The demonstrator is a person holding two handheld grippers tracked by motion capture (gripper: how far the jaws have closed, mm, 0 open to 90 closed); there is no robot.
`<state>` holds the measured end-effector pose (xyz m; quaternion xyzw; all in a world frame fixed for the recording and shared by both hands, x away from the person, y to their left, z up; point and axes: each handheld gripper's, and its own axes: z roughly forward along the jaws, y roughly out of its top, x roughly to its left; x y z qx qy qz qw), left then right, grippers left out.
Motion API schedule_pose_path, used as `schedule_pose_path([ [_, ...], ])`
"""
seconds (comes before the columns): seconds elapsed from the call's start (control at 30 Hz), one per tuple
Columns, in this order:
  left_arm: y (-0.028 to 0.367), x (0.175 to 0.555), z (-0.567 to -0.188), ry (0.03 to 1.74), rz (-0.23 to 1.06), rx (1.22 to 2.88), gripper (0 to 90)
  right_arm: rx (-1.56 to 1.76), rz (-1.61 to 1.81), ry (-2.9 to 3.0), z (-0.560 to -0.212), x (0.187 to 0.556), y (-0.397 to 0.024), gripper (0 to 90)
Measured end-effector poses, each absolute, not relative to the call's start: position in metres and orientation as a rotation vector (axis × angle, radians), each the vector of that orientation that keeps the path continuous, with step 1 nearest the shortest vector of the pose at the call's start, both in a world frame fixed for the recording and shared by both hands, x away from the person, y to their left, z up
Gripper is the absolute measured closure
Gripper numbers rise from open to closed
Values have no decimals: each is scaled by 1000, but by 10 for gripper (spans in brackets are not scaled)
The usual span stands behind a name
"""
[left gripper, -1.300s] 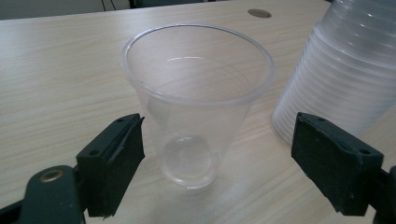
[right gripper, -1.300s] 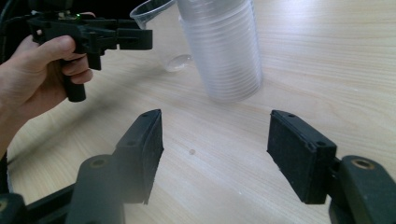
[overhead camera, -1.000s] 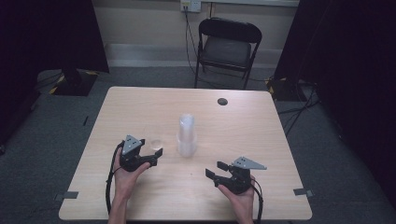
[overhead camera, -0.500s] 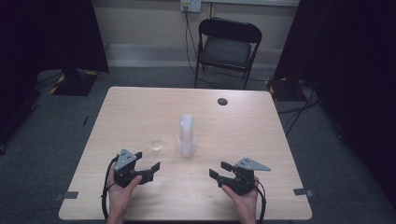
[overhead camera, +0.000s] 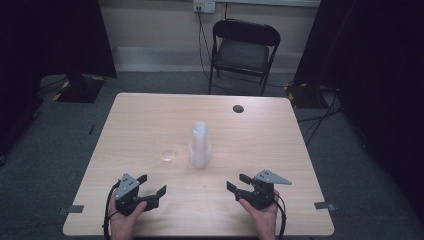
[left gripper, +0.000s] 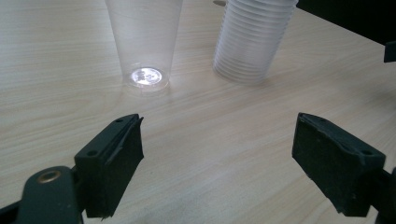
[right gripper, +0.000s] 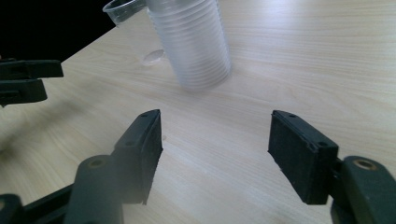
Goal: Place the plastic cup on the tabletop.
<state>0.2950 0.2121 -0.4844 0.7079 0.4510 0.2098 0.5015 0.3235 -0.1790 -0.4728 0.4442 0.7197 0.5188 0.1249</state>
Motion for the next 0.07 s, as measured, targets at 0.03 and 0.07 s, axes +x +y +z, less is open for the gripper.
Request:
schedule_pose_path([
  [0.03,212,295,-485,1085,510,1704,162,1296,1501,2093,-473,324,-179,330],
  [0.07,211,295,-486,1085,512,1707,162,1297,1489,2092,-474,324,-180,326],
])
